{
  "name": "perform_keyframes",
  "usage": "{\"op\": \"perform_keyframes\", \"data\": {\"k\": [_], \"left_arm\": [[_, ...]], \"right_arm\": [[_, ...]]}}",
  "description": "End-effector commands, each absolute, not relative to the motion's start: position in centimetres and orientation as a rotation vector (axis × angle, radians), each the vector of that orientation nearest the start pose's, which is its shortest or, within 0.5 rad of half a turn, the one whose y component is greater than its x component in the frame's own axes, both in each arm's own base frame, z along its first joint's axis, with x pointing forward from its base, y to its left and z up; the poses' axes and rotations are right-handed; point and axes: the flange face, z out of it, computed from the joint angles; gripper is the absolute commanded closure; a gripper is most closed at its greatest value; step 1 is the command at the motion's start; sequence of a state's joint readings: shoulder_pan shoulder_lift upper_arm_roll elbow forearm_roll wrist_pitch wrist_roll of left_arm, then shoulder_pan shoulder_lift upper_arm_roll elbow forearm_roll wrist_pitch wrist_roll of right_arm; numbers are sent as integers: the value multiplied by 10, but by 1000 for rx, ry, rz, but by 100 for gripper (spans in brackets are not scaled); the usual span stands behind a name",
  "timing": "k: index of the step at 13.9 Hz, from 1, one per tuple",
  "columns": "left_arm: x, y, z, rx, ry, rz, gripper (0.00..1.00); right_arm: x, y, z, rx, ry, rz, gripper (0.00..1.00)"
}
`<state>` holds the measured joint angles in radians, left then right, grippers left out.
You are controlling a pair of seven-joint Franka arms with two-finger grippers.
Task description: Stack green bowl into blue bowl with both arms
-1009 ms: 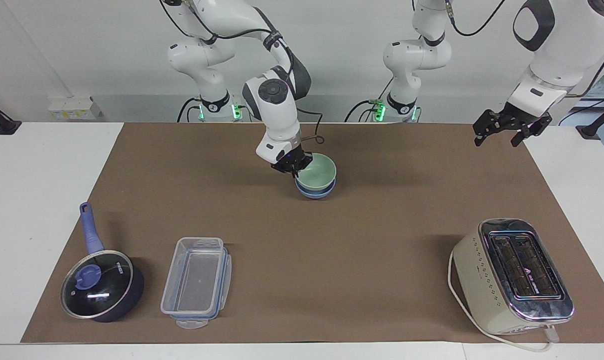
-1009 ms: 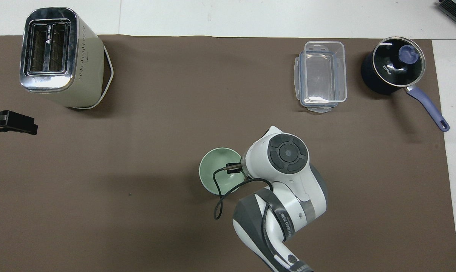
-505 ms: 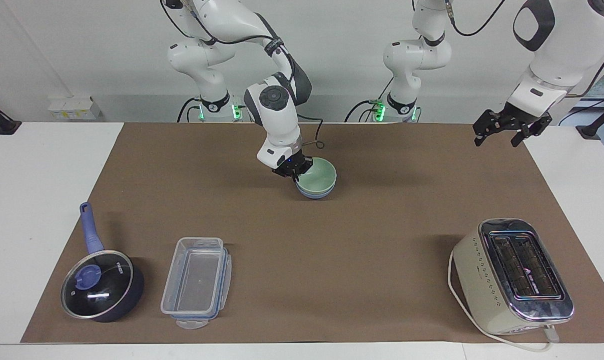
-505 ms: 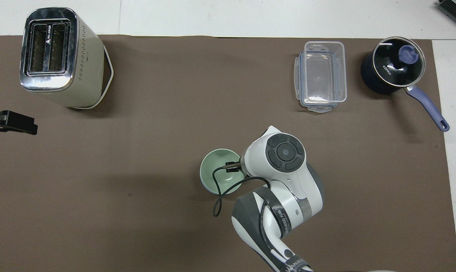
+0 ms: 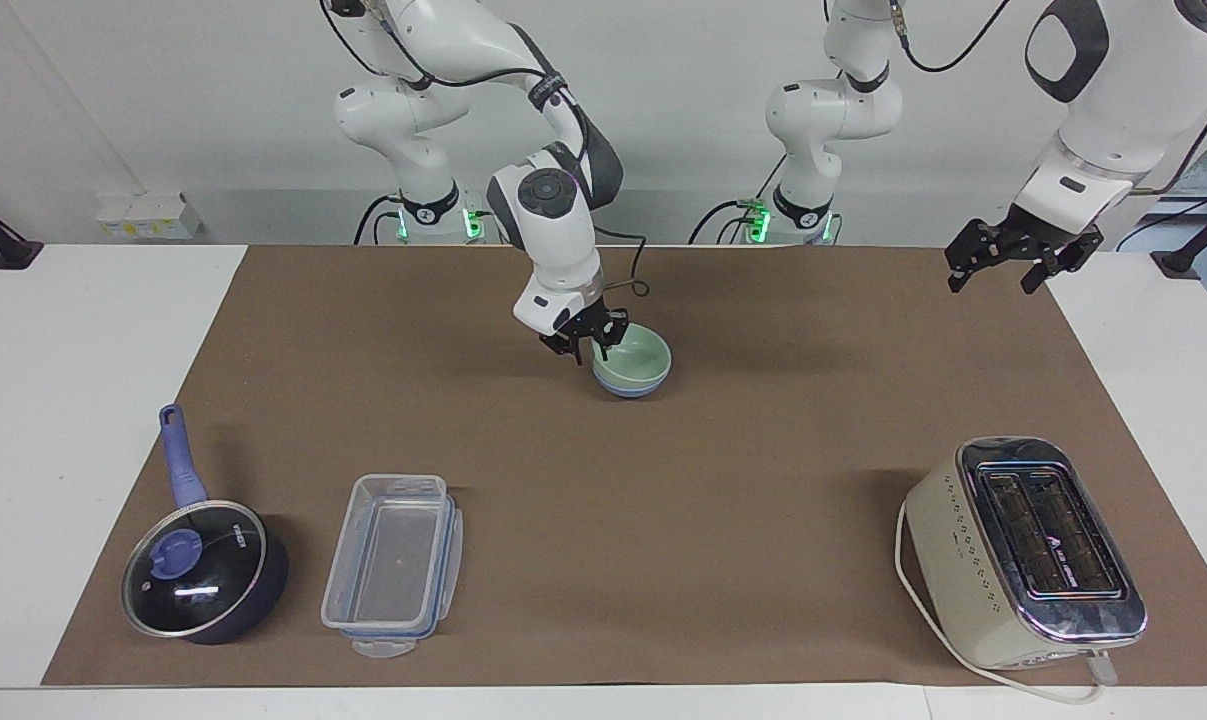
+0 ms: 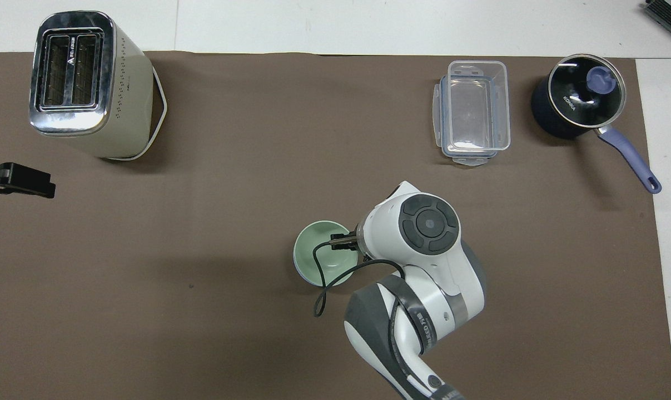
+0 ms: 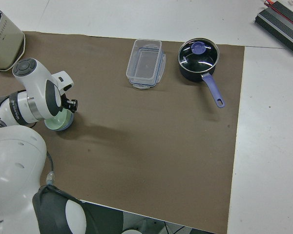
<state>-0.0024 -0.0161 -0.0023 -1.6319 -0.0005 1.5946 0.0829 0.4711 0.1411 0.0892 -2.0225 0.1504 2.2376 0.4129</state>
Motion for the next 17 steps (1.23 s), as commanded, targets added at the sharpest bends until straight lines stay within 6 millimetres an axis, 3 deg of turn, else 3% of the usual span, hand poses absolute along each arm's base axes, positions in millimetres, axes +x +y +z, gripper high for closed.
{"op": "perform_keyframes", "data": {"k": [1,4,8,12,15,17], "left_arm": [[550,0,610,-3118,120,51,0],[550,-1,610,-3118,123,51,0],[550,0,610,-3118,120,51,0],[550,0,610,-3118,120,51,0],[550,0,610,-3118,120,51,0],[550,0,610,-3118,120,51,0]], "right_arm": [[496,292,424,-2964,15,-19,16],[505,252,454,-2970,79,-62,0],[528,177,499,-2959,244,-126,0],[559,93,550,-3025,261,-219,0],[565,46,576,-3048,259,-249,0],[565,26,602,-3096,268,-260,0]]}}
